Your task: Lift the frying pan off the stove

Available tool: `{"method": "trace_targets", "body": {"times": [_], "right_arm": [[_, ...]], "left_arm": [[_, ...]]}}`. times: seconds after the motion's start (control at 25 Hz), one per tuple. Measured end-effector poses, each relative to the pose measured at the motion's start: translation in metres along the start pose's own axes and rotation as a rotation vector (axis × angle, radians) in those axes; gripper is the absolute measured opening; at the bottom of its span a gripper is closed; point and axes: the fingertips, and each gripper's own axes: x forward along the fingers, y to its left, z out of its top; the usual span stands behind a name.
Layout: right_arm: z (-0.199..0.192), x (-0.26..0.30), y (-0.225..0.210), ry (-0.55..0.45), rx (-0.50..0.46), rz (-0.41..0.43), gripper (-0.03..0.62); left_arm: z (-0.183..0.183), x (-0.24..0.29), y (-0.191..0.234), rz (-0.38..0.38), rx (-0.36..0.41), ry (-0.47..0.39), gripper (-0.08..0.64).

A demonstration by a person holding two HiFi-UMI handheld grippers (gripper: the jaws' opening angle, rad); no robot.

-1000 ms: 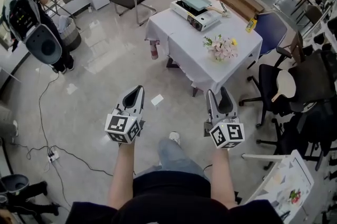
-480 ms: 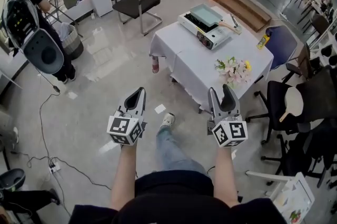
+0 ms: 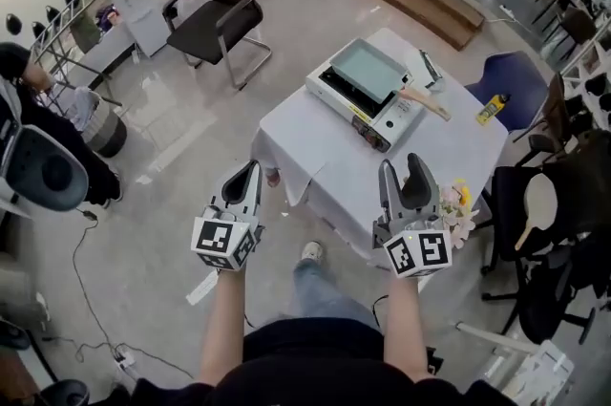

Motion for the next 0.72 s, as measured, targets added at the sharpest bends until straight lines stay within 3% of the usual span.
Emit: {"method": "trace_targets", "body": {"times": [0.24,0.72], "right_arm": [[0.009,0.053,-0.046,-0.016,0.008,-0.096,0.209],[0.022,0.078,-0.093,-0.036,-0.018,-0.3,0.209]], "left_arm": [[0.015,0.1,0.009,-0.123,0.009,0.011,0.018],[0.023,0.202,-0.001,-0.343,-0.001,0.049,0.018]]}}
